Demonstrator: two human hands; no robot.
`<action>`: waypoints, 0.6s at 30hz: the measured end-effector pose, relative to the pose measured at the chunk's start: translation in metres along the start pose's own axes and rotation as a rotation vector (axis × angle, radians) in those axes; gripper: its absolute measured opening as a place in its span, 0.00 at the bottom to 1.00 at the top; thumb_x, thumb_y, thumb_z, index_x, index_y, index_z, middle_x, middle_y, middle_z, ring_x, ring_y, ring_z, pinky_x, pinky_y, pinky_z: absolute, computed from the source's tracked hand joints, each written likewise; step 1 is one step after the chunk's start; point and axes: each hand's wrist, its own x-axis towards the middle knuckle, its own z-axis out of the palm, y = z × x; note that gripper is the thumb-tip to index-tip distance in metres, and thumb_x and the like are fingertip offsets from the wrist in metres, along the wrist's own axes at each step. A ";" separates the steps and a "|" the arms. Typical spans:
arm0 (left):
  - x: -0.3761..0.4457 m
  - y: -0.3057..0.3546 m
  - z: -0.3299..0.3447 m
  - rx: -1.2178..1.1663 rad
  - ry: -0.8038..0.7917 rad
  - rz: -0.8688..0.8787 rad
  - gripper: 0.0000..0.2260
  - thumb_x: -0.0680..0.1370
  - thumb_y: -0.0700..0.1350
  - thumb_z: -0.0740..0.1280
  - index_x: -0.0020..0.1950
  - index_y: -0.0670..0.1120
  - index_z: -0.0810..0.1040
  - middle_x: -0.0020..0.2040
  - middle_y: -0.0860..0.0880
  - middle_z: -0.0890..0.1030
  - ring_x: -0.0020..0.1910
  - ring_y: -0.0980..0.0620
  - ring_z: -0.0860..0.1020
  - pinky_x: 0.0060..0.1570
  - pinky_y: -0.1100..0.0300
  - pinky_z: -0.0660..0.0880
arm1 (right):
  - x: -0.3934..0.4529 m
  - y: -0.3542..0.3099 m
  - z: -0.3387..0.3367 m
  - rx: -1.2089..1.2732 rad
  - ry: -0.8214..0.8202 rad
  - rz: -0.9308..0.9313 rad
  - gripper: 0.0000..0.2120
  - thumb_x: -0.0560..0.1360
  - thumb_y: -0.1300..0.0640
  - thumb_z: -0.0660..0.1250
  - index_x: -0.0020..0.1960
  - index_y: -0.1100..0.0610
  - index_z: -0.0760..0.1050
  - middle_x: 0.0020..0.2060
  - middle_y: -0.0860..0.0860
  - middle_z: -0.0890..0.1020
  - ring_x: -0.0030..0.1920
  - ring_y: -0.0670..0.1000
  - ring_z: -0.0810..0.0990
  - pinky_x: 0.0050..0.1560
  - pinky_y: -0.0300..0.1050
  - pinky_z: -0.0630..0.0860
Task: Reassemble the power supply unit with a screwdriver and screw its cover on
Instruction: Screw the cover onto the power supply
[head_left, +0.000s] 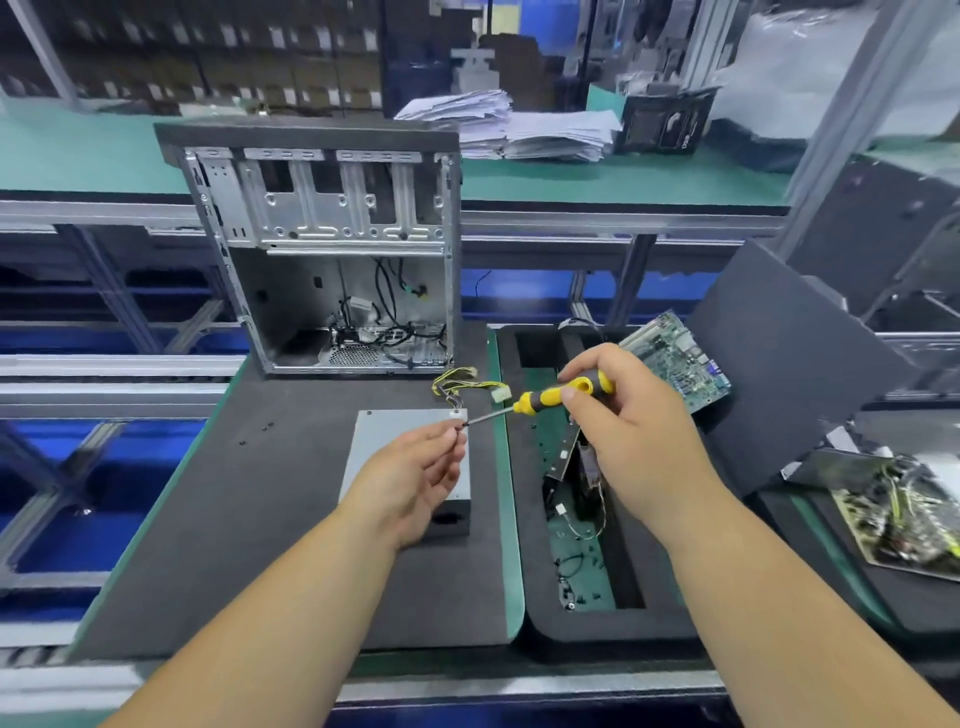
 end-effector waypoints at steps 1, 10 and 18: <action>-0.001 -0.002 0.003 -0.010 -0.003 0.004 0.06 0.79 0.36 0.65 0.50 0.42 0.81 0.37 0.50 0.83 0.34 0.57 0.81 0.36 0.67 0.78 | -0.001 0.001 -0.003 0.014 -0.005 0.001 0.05 0.78 0.55 0.64 0.47 0.44 0.74 0.29 0.45 0.70 0.31 0.62 0.72 0.33 0.58 0.73; -0.013 -0.018 0.020 -0.050 0.033 0.029 0.04 0.75 0.38 0.70 0.46 0.41 0.83 0.37 0.50 0.83 0.35 0.57 0.81 0.35 0.66 0.78 | -0.011 0.013 -0.023 0.045 -0.035 -0.012 0.06 0.78 0.54 0.64 0.46 0.43 0.74 0.36 0.57 0.76 0.35 0.60 0.74 0.35 0.59 0.74; -0.017 -0.017 0.016 0.004 0.029 0.064 0.04 0.76 0.38 0.69 0.50 0.40 0.81 0.37 0.50 0.83 0.35 0.57 0.81 0.36 0.67 0.79 | -0.005 0.024 -0.015 0.117 0.020 0.063 0.04 0.79 0.53 0.65 0.45 0.47 0.75 0.34 0.49 0.80 0.30 0.43 0.72 0.31 0.34 0.68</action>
